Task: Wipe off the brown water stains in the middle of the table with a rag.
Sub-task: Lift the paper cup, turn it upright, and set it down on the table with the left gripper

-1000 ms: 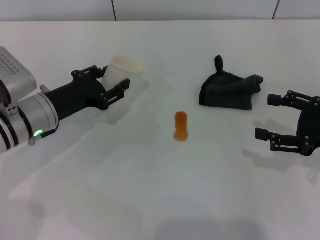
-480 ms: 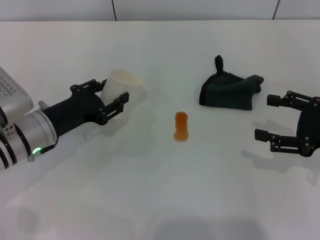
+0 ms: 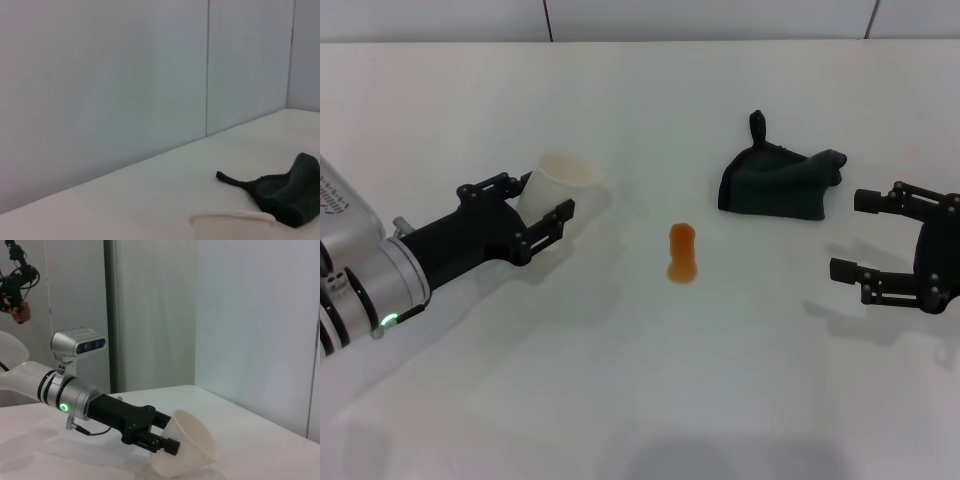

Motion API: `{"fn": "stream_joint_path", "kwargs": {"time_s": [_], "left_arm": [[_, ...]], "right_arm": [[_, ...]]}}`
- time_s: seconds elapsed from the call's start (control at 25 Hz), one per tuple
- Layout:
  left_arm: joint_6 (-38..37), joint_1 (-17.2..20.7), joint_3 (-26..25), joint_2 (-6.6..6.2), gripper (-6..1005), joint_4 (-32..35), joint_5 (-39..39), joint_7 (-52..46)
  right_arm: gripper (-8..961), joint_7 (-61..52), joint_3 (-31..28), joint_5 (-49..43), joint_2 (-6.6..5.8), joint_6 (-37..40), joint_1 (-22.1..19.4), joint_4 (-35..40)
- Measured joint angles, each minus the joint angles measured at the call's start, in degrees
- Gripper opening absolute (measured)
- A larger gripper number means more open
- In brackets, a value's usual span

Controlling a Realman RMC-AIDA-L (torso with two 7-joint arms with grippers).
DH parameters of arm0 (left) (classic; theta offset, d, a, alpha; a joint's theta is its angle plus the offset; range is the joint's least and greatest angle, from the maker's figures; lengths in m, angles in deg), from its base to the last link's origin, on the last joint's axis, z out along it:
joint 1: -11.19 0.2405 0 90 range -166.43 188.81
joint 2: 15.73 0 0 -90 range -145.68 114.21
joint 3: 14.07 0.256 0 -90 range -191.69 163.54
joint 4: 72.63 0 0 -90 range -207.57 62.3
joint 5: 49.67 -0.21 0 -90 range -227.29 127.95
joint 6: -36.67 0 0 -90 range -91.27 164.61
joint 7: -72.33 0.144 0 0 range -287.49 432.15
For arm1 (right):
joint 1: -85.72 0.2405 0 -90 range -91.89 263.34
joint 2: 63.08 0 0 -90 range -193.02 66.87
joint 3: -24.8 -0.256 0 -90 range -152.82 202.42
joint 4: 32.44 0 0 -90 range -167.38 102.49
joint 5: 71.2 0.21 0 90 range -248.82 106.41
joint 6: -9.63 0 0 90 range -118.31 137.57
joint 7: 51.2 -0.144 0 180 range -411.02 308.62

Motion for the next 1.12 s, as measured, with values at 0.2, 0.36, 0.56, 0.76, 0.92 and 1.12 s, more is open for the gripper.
{"fn": "stream_joint_path", "kwargs": {"time_s": [0.2,0.36,0.56,0.76,0.92,1.12], "left_arm": [[-0.03,0.38,-0.01,-0.03,580,0.01,0.04,0.21],[-0.03,0.91,-0.01,0.00,581,0.00,0.07,1.03],[-1.34,1.87,0.01,0.04,581,0.00,-0.02,1.48],[-4.07,3.11,0.01,0.02,581,0.00,1.20,2.84],[-4.92,3.80,0.00,0.01,582,0.00,2.25,2.99],[-4.62,4.25,0.00,0.06,646,-0.03,2.77,3.00]], "right_arm": [[841,0.00,0.00,0.12,-0.01,0.03,0.06,0.04],[841,0.00,-0.06,0.15,-0.01,0.03,0.09,0.11],[841,0.00,-0.15,0.17,-0.01,0.03,0.17,0.12],[841,0.00,-0.20,0.14,-0.01,0.11,0.24,0.42],[841,0.00,-0.37,0.15,-0.01,0.57,0.27,0.78],[841,0.00,-0.45,0.24,-0.01,0.76,0.27,0.80]]}}
